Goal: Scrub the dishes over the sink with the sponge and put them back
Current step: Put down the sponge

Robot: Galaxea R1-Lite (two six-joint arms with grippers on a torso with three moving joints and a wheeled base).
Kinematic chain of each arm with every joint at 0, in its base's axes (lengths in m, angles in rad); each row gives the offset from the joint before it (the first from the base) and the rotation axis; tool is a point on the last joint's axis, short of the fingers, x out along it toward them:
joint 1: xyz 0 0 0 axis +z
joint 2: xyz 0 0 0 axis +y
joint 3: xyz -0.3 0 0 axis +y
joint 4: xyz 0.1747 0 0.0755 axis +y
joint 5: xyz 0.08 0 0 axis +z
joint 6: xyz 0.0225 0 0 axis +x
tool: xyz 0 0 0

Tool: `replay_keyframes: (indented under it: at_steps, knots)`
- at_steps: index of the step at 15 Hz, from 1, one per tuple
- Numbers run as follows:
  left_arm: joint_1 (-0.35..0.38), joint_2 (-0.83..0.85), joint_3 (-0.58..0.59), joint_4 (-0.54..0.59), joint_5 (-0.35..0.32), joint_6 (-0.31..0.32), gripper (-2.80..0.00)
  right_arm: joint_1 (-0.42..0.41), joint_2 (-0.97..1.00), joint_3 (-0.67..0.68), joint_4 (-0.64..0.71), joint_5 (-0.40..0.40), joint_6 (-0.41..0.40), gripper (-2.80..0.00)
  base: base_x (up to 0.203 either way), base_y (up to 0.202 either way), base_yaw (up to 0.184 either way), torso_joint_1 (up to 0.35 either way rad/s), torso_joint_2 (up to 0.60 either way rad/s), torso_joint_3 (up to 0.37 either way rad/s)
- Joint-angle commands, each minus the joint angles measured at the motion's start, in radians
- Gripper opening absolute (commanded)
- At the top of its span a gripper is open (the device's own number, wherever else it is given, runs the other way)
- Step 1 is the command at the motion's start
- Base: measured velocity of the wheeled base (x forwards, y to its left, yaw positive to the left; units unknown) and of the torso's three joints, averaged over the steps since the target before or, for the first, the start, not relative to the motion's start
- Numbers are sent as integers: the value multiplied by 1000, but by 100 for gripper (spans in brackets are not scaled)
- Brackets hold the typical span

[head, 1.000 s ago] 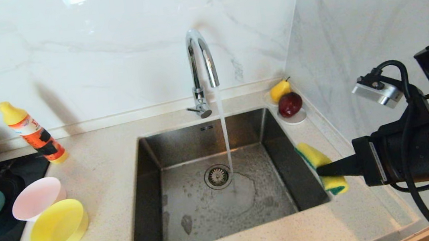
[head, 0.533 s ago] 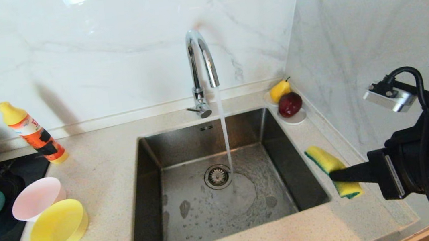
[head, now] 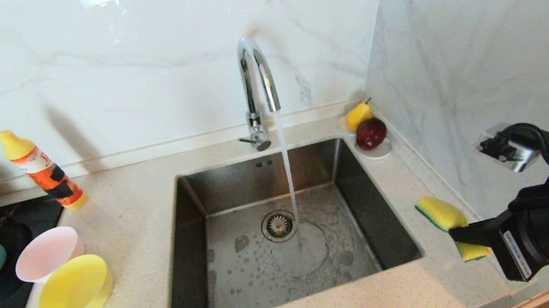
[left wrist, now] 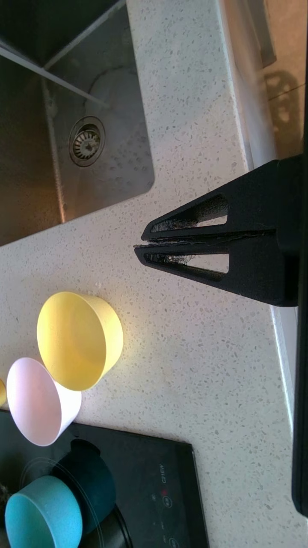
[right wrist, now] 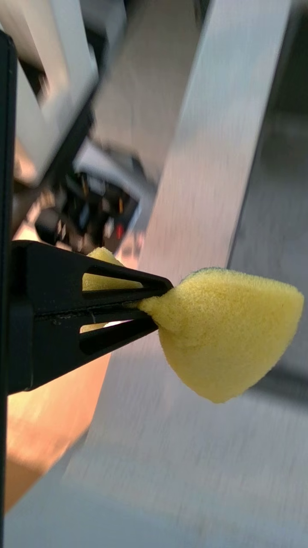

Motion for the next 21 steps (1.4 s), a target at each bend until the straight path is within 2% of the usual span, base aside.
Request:
replay_keyframes:
  at_steps: [1, 4, 6, 11, 18, 21]
  knots:
    - [0, 4, 0, 1, 0, 0, -280, 1, 0, 30, 2, -81, -15, -280, 0, 0, 0, 0, 0, 0]
    - [0, 3, 0, 1, 0, 0, -280, 1, 5, 117, -21, -150, -31, -280, 0, 0, 0, 0, 0, 0]
    - [0, 4, 0, 1, 0, 0, -280, -7, 9, 185, -100, -169, -59, -280, 0, 0, 0, 0, 0, 0]
    - [0, 4, 0, 1, 0, 0, -280, -15, 90, 361, -301, -193, -60, -280, 0, 0, 0, 0, 0, 0]
    - [0, 4, 0, 1, 0, 0, -280, -32, 216, 461, -488, -218, -64, -280, 0, 0, 0, 0, 0, 0]
    - [0, 4, 0, 1, 0, 0, -280, -82, 248, 491, -548, -220, -74, -280, 0, 0, 0, 0, 0, 0]
